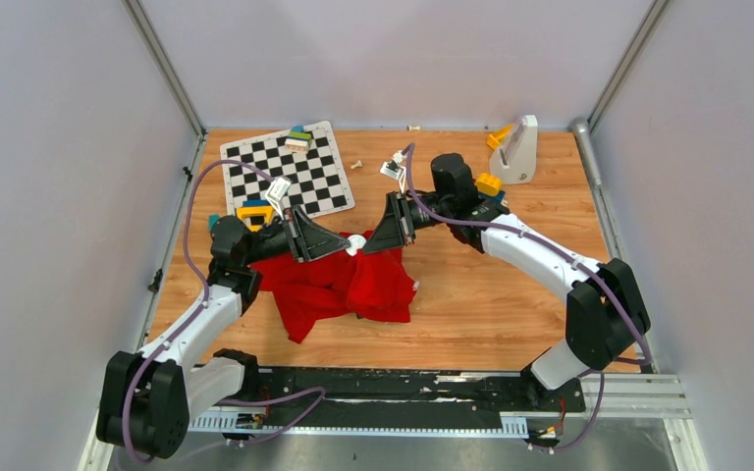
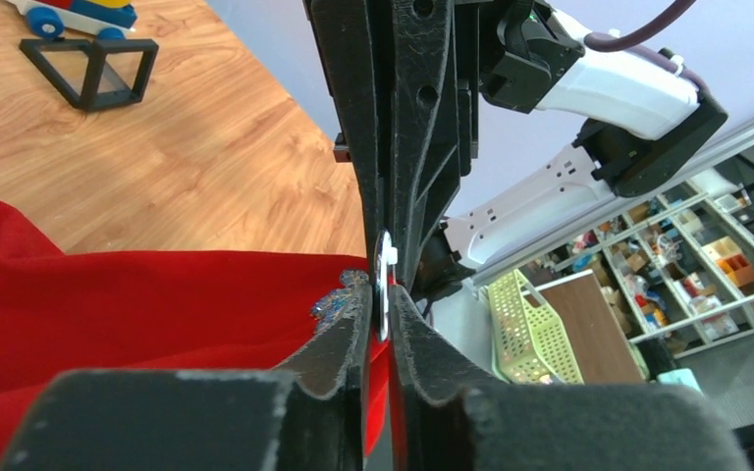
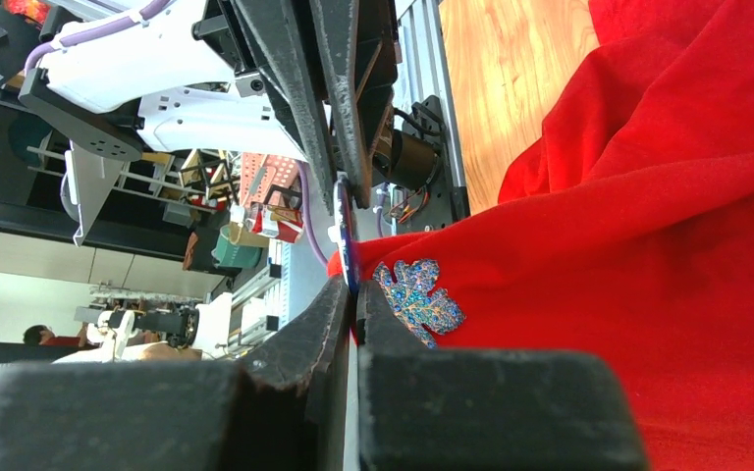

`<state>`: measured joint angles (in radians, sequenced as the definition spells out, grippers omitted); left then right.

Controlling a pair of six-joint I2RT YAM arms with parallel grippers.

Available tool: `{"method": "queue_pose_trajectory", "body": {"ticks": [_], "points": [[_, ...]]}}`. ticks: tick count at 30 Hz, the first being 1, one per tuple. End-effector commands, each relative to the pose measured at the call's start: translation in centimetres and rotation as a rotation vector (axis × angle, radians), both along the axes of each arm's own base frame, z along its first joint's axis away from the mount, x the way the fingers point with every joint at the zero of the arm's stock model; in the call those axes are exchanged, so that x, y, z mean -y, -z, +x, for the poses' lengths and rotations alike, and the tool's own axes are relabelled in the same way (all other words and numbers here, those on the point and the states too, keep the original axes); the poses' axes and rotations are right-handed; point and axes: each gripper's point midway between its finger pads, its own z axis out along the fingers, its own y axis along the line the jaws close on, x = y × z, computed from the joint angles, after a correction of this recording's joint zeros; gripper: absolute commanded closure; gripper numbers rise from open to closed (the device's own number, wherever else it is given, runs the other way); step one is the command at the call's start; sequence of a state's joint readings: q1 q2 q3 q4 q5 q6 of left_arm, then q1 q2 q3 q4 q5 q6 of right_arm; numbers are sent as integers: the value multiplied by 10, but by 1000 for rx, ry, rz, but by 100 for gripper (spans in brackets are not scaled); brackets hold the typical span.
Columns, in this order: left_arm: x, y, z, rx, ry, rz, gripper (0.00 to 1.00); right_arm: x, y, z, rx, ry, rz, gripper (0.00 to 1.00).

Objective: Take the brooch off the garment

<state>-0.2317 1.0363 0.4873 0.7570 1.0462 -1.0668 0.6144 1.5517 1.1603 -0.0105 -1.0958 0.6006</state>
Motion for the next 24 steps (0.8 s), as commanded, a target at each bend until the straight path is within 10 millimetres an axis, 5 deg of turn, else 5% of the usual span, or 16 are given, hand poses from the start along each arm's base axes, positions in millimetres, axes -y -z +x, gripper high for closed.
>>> {"method": "queue_pose_trajectory", "body": {"ticks": [1,5,12,24], "points": [[5,-15,-6,82,38,-3,96,-5,-21,3,67,-17,50,100],[9,-18,-8,119,36,-1,100,-4,-21,2,69,-13,49,98],[3,-21,-3,154,-65,16,100,-2,-23,6,83,88,81,52],[-12,-29,-3,157,-217,-207,100,-3,-28,-3,81,243,284,43]]}}
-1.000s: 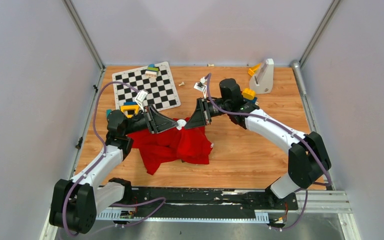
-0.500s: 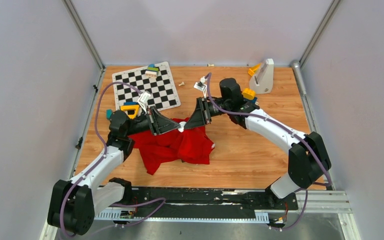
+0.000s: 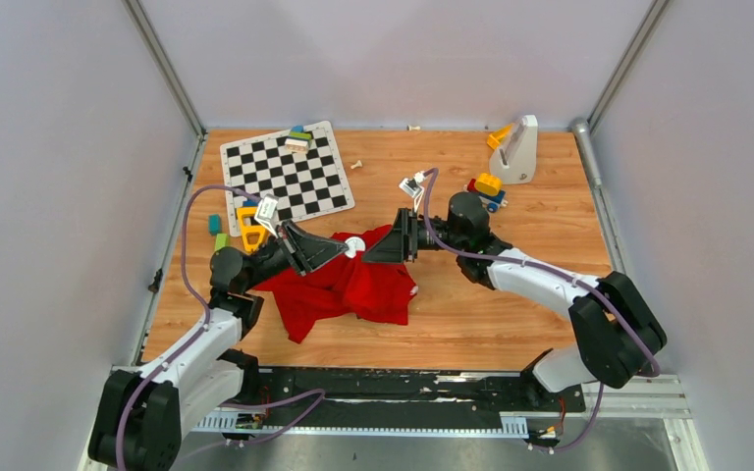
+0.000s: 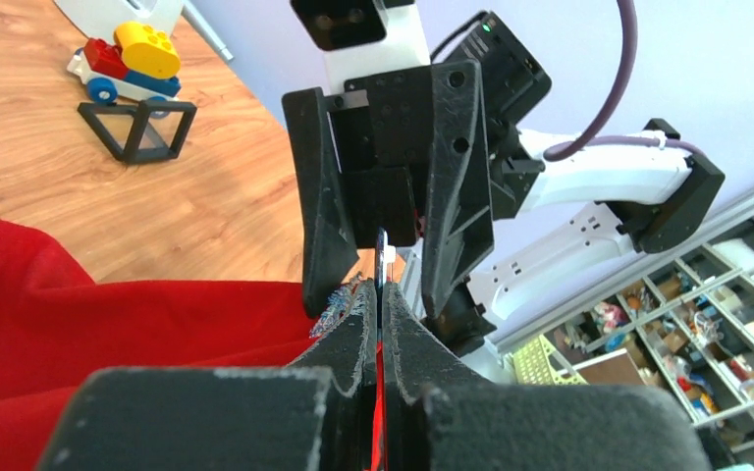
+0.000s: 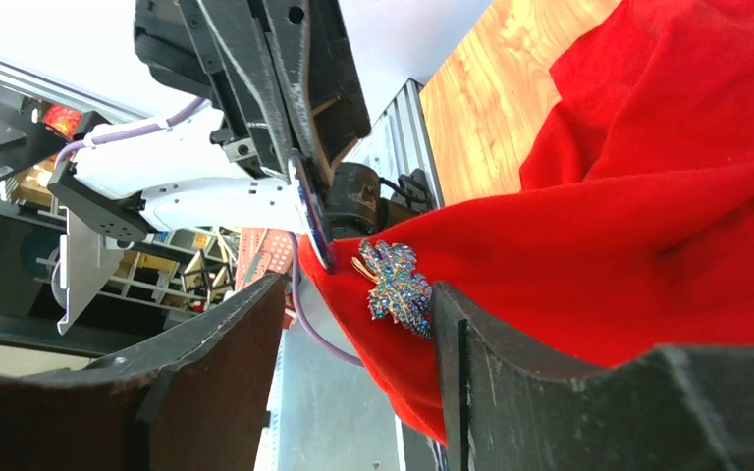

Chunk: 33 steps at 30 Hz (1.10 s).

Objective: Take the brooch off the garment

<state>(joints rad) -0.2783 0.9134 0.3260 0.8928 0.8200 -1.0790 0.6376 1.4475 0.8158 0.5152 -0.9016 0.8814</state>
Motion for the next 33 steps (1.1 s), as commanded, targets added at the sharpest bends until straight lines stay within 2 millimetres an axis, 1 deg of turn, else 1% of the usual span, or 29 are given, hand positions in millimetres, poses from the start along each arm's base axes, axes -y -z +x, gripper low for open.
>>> {"method": "queue_pose_trajectory", "body": {"ticks": [1,8,12,15,18,22,28,31,33], "points": [[-7,-33,-1,101,-44,-123,100,-7,-47,2,119,67,158,43],[-7,-34,-3,107,-40,-138,100,-11,-50,8,114,100,165,58],[-7,-33,-5,118,-38,-136,100,-13,-50,10,104,103,168,64],[-7,-33,-6,121,-34,-132,100,-14,-52,10,102,99,173,63],[-7,-31,-6,119,-32,-130,100,-16,-53,10,101,94,171,58],[-7,-31,-7,123,-31,-128,100,-18,-54,10,98,87,172,58],[-6,-31,-7,124,-25,-125,100,-22,-50,14,74,92,153,61],[-6,-30,-8,125,-17,-121,100,-24,-48,17,56,102,145,70],[-6,-31,-8,128,-16,-122,100,-24,-46,18,51,103,141,71]]}}
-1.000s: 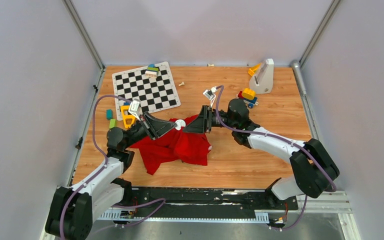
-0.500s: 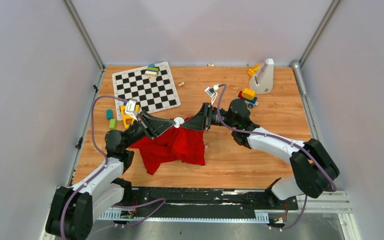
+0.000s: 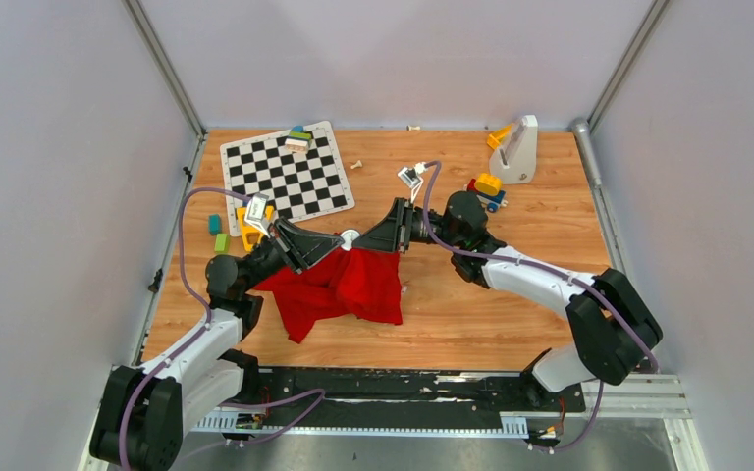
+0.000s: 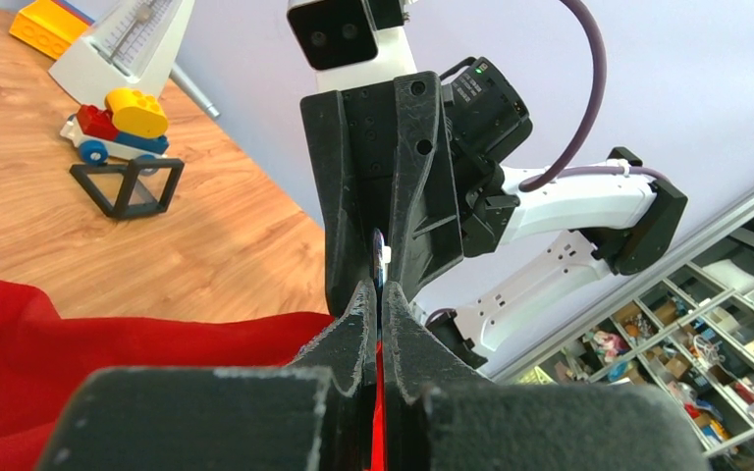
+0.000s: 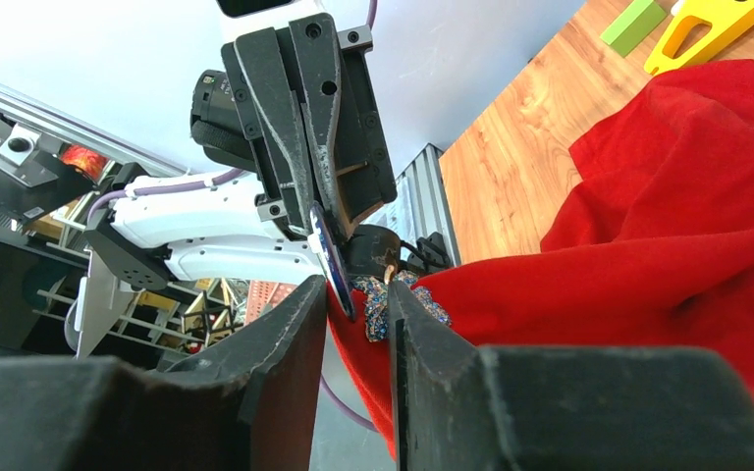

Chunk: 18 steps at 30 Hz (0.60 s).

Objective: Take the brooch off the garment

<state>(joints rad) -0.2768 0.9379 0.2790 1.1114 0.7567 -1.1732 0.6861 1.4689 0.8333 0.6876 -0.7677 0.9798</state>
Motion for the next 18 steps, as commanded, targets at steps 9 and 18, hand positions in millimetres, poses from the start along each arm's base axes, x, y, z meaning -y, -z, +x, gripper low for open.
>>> {"method": "queue_pose_trajectory", "body": {"ticks": [9,18], "points": [[2,-12,-12,100,39,6,100,-10,-8,11,-17,20,-11,79],[8,-11,-19,128,87,43,100,-15,-2,11,-56,-11,-58,87]]}}
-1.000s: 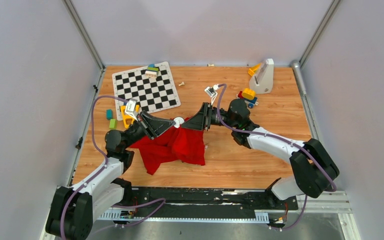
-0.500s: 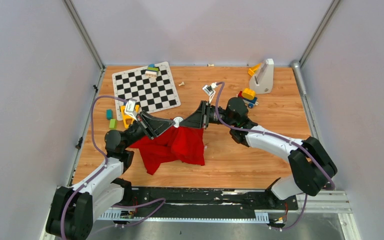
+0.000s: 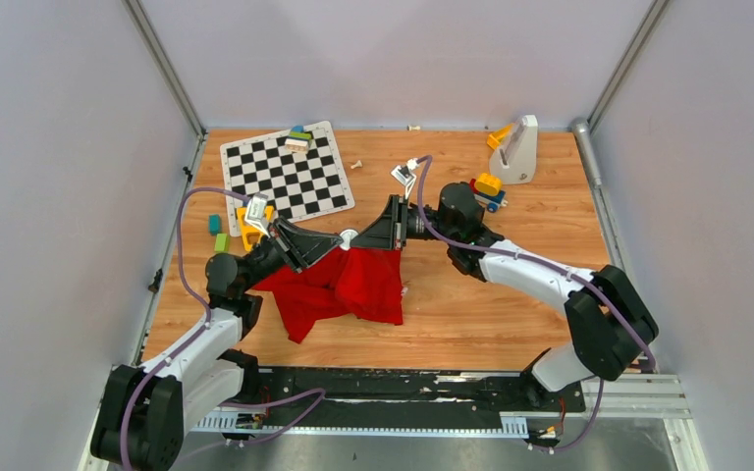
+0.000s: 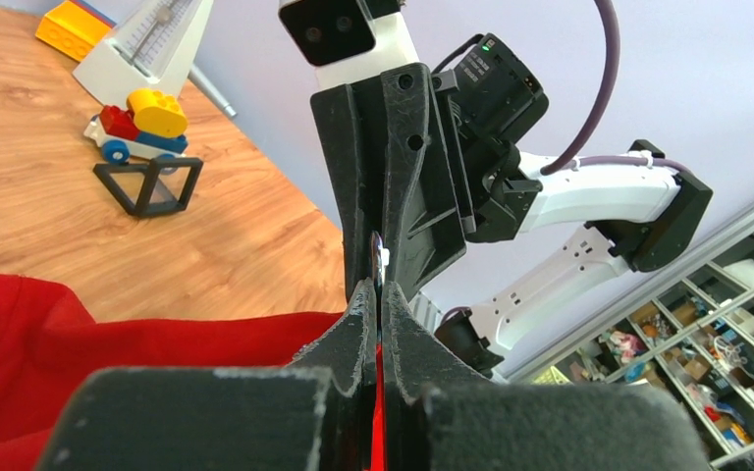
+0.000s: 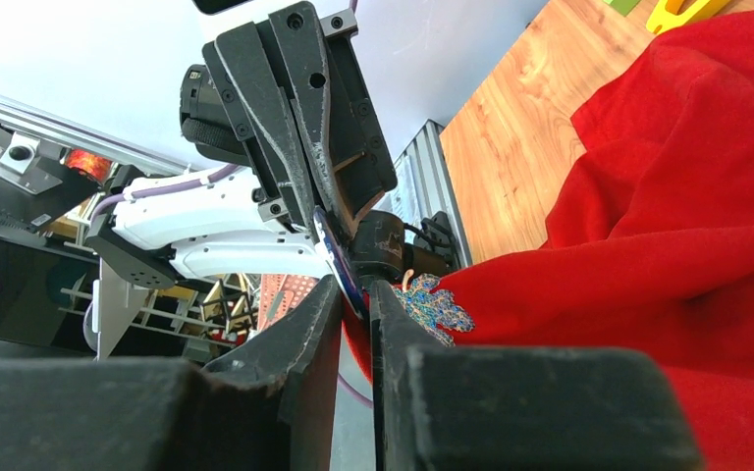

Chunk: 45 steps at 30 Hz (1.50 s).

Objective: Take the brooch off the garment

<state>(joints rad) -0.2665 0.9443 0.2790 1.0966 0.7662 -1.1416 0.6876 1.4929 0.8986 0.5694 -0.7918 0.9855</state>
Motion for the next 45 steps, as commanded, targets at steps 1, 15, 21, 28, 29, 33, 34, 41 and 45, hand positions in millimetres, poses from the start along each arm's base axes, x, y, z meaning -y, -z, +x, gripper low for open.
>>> {"method": "queue_pose_trajectory", "body": {"ticks": [1,15,21,28,29,33,34,41,45], "points": [[10,-16,-23,121,108,25,100,-10,-5,8,10,7,-12,87],[19,1,-21,58,160,149,100,-11,0,2,60,-50,-105,87],[20,-3,-30,107,176,164,100,-15,10,14,-3,-1,-156,88],[23,-2,-35,130,182,172,100,-22,16,20,-36,-7,-160,89],[23,-1,-36,127,184,174,100,-22,18,21,-43,-1,-165,89],[24,2,-35,120,181,191,100,-21,23,22,-42,3,-181,89],[24,2,-35,127,179,195,100,-21,25,23,-40,5,-193,89],[25,0,-38,155,169,210,100,-15,41,36,-105,95,-269,90],[27,-2,-43,171,180,208,100,-17,42,39,-123,95,-260,93]]}}
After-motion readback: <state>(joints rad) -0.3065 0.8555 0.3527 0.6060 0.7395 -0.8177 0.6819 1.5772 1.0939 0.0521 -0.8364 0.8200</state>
